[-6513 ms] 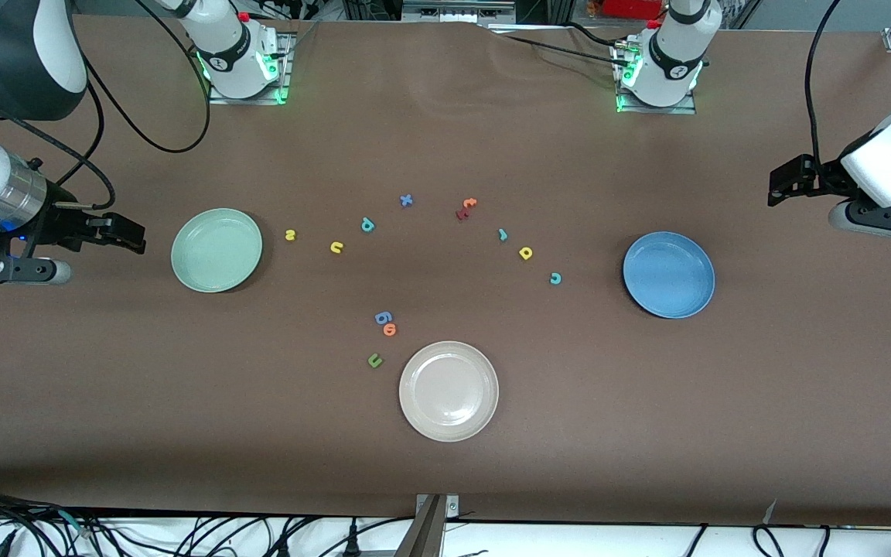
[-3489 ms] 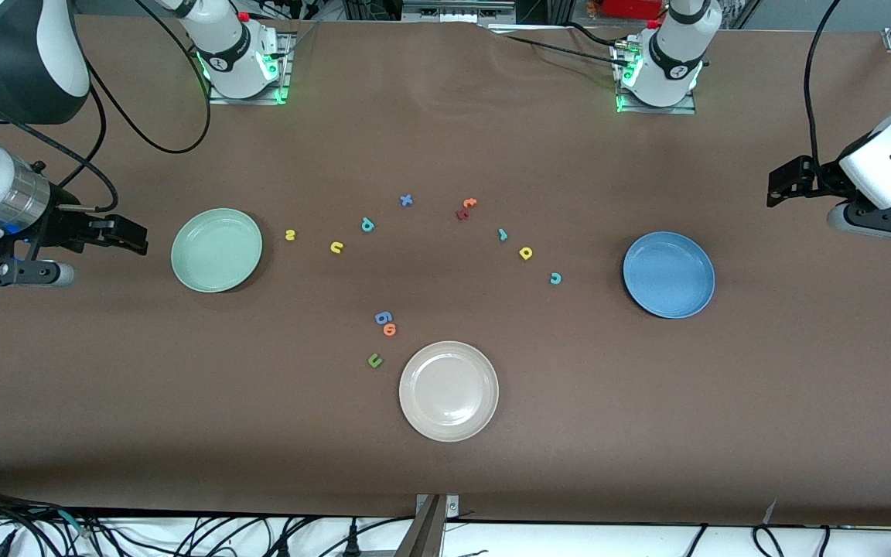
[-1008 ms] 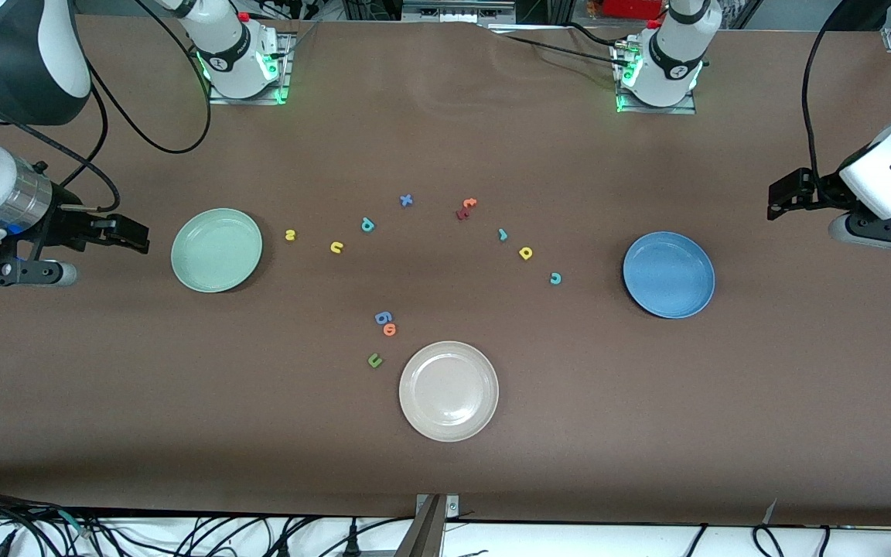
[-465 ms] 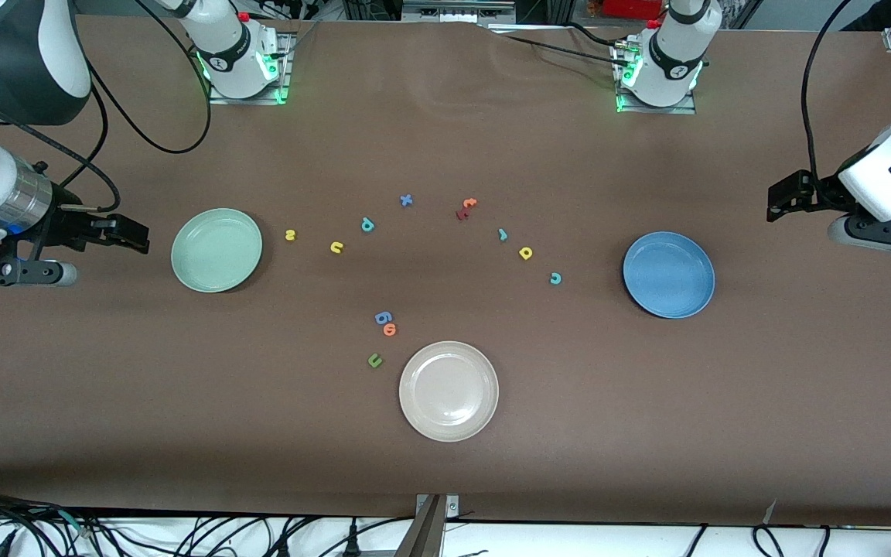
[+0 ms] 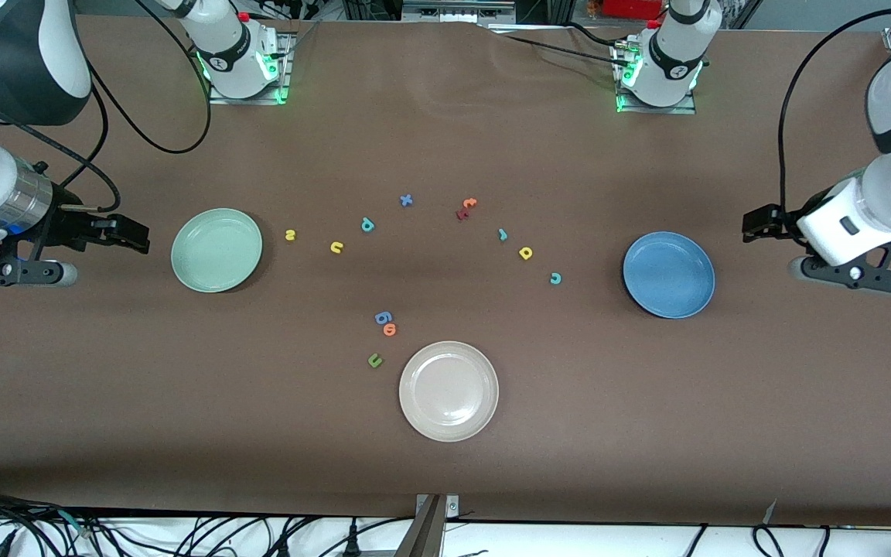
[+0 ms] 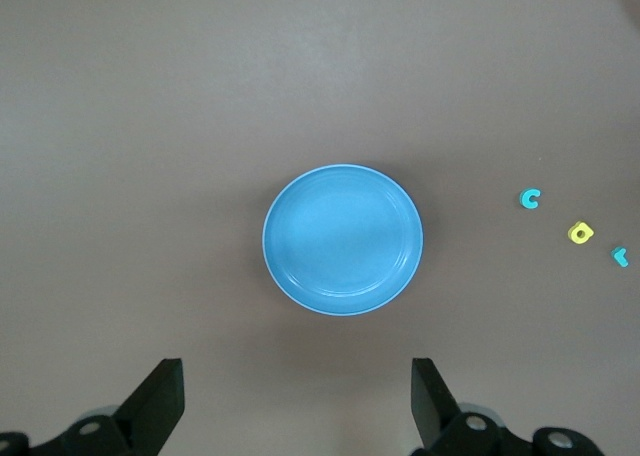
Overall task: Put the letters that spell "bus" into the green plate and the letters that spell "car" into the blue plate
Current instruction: 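Move the left gripper past the blue plate toward the teal c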
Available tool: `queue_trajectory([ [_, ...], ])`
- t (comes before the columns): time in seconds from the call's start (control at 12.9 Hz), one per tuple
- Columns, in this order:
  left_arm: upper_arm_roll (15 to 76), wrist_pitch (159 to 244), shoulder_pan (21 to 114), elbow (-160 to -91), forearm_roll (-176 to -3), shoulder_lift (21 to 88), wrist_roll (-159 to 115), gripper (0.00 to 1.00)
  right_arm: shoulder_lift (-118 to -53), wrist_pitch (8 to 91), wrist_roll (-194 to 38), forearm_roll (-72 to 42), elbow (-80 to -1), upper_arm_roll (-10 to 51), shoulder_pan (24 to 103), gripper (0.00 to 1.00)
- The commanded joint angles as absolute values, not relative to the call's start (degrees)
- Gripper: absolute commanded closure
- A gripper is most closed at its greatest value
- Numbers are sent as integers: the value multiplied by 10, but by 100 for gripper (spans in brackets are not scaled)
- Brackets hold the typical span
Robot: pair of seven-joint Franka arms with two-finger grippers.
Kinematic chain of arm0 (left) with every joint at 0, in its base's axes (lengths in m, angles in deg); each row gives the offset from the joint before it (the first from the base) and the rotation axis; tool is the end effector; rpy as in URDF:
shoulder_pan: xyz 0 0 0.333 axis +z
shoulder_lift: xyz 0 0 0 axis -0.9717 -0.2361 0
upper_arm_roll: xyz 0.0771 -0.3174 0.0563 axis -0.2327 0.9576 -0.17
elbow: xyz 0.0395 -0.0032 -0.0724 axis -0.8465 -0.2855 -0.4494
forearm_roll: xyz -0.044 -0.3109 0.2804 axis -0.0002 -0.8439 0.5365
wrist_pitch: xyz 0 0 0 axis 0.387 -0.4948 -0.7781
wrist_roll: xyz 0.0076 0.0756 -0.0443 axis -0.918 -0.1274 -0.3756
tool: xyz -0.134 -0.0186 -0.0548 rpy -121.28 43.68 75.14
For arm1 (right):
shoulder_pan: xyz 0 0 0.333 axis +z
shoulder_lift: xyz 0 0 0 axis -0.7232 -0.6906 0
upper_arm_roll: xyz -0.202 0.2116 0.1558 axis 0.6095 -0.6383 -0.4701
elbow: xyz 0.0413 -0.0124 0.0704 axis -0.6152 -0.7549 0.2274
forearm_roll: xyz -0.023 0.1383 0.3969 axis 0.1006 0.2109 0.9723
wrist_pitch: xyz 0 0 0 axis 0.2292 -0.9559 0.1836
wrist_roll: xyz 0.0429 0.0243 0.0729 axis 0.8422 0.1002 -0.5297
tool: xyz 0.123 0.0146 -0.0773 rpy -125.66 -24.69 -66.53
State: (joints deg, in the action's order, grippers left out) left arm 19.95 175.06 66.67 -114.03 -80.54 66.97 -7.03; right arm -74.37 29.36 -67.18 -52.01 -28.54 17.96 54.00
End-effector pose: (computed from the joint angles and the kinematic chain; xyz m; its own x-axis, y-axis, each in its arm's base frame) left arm 0.6349 -0.0337 0.4775 0.9646 -0.1831 -0.1895 -0.1870 -0.9824 -0.0025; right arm 0.6485 0.0544 0.5053 0.9979 -0.0193 -0.0621 -0.0177 -0.9995 0.0264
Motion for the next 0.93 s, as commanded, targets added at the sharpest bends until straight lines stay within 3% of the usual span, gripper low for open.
queue_trajectory([
  [0.0,200,1753,636,-1126,-833,630,-66,0,-745,285,-668,-512,-277,178,541,0],
  [0.39,201,1801,614,-1143,-888,594,-67,0,-745,285,-668,-512,-278,178,541,0],
  [0.85,201,1959,543,-1257,-895,597,-155,0,-745,285,-670,-512,-278,179,540,0],
])
